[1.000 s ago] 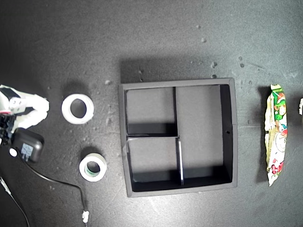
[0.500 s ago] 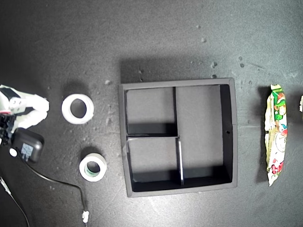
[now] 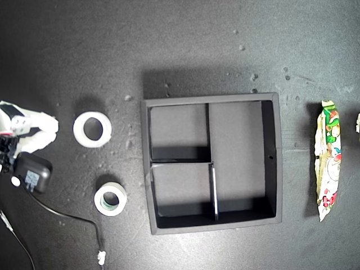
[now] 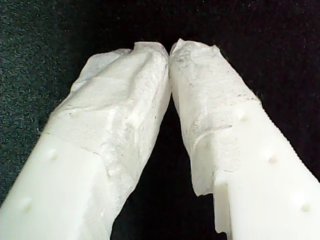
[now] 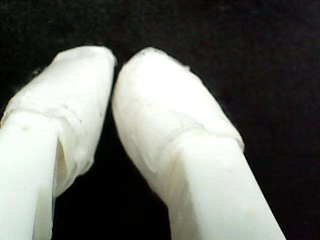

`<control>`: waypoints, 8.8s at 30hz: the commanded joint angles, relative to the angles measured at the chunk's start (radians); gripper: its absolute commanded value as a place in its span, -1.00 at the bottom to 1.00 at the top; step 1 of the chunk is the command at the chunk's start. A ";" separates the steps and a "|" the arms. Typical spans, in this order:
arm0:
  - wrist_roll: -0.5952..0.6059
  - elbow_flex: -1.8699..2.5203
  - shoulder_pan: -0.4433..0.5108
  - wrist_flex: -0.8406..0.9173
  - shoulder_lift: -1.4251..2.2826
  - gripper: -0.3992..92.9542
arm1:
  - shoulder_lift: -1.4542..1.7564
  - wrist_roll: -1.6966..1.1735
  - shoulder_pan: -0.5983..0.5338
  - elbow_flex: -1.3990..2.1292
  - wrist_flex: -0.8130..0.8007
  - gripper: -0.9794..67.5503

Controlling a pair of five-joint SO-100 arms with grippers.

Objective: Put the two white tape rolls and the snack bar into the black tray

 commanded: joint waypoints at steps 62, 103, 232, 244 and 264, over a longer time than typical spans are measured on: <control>0.158 -0.526 0.161 -0.664 -1.077 -0.65 | -0.008 -0.298 -0.155 0.011 -0.402 -0.94; 0.152 -1.600 0.170 -0.210 -1.578 -0.96 | -1.186 -1.229 -0.330 -1.066 -0.071 -0.24; -0.222 -0.939 0.476 -0.781 -1.634 -0.85 | -1.997 -1.591 -0.210 -2.036 -0.241 -0.84; -0.129 -1.080 0.433 -0.532 -1.500 -0.99 | -1.983 -1.551 -0.179 -2.100 -0.100 -0.56; 0.143 -2.688 0.373 0.285 -2.391 -0.99 | -1.983 -0.764 -0.066 -2.688 0.486 -0.99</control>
